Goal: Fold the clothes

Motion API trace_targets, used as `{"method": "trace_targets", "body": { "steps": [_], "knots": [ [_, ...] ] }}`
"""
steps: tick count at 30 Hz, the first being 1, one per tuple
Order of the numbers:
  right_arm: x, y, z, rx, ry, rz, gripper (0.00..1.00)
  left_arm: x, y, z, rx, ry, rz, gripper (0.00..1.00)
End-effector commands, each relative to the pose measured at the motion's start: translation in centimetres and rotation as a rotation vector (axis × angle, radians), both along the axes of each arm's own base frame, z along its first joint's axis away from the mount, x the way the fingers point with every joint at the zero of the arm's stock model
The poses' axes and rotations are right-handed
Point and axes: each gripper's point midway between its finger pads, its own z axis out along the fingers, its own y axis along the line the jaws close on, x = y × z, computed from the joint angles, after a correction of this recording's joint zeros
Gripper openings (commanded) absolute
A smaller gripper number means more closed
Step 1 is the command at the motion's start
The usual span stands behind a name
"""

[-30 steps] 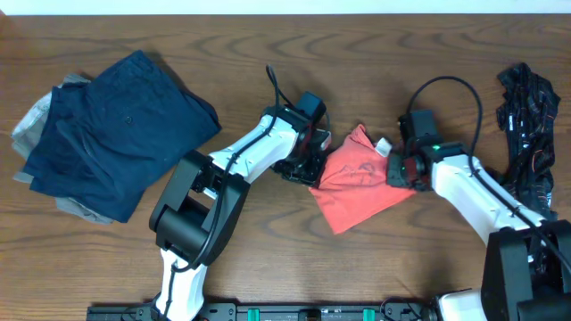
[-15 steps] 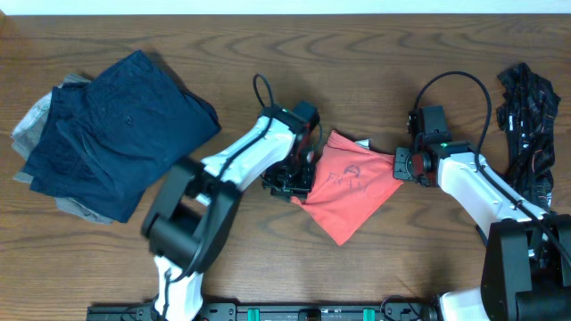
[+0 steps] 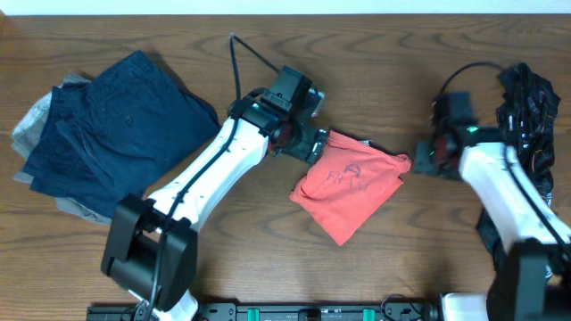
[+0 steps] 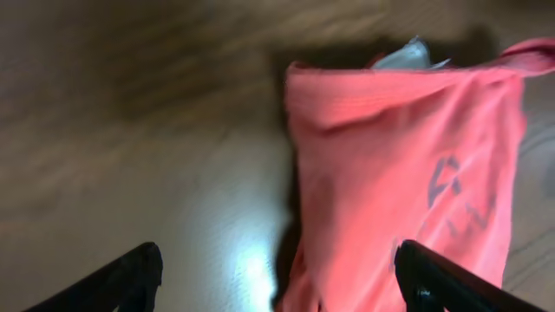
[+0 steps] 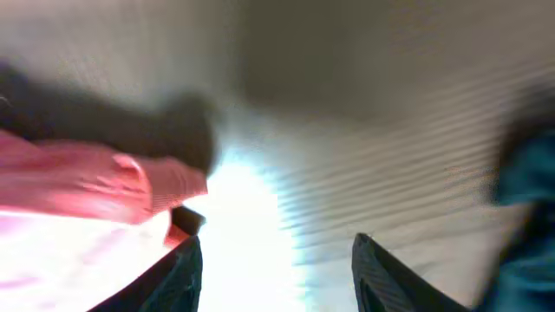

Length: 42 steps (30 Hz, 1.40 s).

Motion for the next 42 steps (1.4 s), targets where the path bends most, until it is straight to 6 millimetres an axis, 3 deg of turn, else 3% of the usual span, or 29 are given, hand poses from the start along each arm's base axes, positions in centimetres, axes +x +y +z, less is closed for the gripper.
{"method": "trace_targets", "body": {
  "steps": [1,6,13,14,16,19,21,24,27,29,34,38,42],
  "knots": [
    [0.8,-0.9,4.5,-0.007,-0.106,-0.036,0.55,0.0,-2.0,-1.3,-0.074,0.017,-0.111,0.88],
    [-0.8,-0.7,6.8,0.001,-0.132,-0.024,0.56,-0.1,-4.3,-4.5,-0.167,0.098,-0.163,0.89],
    [-3.2,-0.6,7.6,0.001,-0.094,-0.022,0.56,-2.3,-6.3,-8.7,-0.263,0.273,-0.216,0.86],
    [-3.3,-0.6,7.5,0.001,-0.087,-0.022,0.56,-2.9,-6.7,-8.9,-0.28,0.302,-0.223,0.82],
    [-3.4,-0.6,7.4,0.001,-0.081,-0.023,0.56,-3.9,-7.5,-9.1,-0.309,0.348,-0.234,0.65],
    [-3.4,-0.6,7.4,0.001,-0.081,-0.023,0.56,-5.1,-8.5,-9.1,-0.315,0.362,-0.269,0.27],
    [-3.4,-0.6,7.4,0.001,-0.081,-0.023,0.56,-5.5,-9.0,-9.0,-0.315,0.359,-0.286,0.1],
    [-3.5,-0.6,7.4,0.001,-0.078,-0.023,0.56,-5.2,-9.1,-8.3,-0.32,0.339,-0.288,0.06],
    [-3.7,-0.6,7.3,0.001,-0.069,-0.023,0.56,-2.9,-8.1,-6.3,-0.327,0.274,-0.249,0.06],
    [-3.9,-0.6,7.3,0.0,-0.062,-0.023,0.56,-0.5,-6.1,-4.6,-0.295,0.205,-0.181,0.06],
    [-4.0,-0.7,7.2,0.0,-0.057,-0.023,0.56,5.7,2.5,1.2,-0.179,-0.021,0.065,0.06],
    [-4.0,-0.7,7.3,0.0,-0.057,-0.023,0.56,9.1,12.2,7.1,-0.094,-0.218,0.301,0.06],
    [-4.0,-0.7,7.3,0.0,-0.058,-0.023,0.56,9.9,22.1,11.2,-0.035,-0.334,0.532,0.06]
  ]
}}
